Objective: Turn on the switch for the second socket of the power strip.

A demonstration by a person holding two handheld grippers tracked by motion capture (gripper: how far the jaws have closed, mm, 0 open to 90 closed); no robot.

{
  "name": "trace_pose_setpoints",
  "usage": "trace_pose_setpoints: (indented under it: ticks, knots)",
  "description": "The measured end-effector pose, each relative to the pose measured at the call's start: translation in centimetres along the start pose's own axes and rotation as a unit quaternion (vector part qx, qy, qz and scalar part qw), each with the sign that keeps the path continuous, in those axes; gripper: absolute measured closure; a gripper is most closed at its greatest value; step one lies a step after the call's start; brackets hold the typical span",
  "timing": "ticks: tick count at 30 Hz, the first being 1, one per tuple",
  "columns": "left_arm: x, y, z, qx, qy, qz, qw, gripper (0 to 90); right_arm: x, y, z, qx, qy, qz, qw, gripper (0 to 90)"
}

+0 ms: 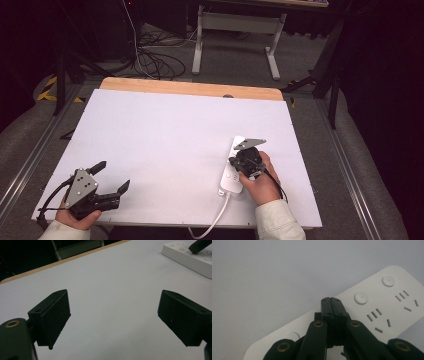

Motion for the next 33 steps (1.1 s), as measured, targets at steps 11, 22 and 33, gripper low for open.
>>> trace_pose_setpoints:
  ticks: [11,22,33]
  knots:
    - [0.01,-0.03,0.00,0.003,0.000,-0.001,1.0000,11.3,0.10,-0.02,0.06,0.003,0.000,0.004,1.0000,90.0]
    - [0.04,-0.02,0.01,0.002,0.000,-0.002,1.0000,11.3,0.14,-0.06,0.11,-0.003,-0.003,0.011,0.9999,90.0]
    - [-0.01,-0.03,0.00,0.002,0.000,-0.001,1.0000,11.3,0.21,-0.02,0.14,0.004,0.000,0.007,1.0000,90.0]
Point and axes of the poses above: each handheld gripper's, and its own axes: x roughly forward along the jaws, z roughly out of its underside, y roughly to its right, the point moved 10 cm from there along x, roughly forward along the jaws
